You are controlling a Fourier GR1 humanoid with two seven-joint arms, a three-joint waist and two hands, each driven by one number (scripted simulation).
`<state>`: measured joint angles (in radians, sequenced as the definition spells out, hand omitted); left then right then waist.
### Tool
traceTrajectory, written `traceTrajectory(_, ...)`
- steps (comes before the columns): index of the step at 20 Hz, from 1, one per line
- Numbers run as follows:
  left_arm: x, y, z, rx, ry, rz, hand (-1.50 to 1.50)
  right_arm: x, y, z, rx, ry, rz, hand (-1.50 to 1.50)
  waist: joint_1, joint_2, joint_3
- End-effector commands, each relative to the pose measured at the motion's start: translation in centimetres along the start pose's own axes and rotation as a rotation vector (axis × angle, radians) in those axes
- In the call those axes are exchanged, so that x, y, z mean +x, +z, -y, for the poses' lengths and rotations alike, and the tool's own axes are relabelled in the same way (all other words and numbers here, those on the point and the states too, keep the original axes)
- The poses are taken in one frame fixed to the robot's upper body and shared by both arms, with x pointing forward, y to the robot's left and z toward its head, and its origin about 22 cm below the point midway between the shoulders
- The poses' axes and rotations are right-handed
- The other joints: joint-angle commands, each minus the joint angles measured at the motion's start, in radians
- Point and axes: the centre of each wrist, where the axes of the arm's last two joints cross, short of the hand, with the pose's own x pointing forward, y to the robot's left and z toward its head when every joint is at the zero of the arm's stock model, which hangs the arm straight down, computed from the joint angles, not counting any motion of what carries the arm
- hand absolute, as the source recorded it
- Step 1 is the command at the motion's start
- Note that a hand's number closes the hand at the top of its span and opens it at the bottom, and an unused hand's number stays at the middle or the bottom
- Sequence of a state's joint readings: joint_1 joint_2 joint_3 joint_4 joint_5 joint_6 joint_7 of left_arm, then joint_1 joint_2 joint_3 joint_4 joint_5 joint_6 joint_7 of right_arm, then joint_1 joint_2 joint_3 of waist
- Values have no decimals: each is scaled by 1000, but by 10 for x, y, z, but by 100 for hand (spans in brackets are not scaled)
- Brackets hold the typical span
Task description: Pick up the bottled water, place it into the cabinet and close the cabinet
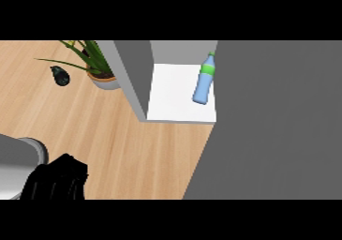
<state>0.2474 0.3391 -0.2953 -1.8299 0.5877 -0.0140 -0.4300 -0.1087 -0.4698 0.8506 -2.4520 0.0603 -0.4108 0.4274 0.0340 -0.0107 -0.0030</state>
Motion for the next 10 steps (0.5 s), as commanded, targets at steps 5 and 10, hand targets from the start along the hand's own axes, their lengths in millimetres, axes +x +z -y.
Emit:
traceTrajectory(5,50,46,-14,52,-24,33,150,41,-28,-20,39,-79,104,150,-7,3,0)
traceTrajectory(10,62,49,-37,52,-6,42,150,33,-97,-33,-28,-104,92,150,-8,12,1)
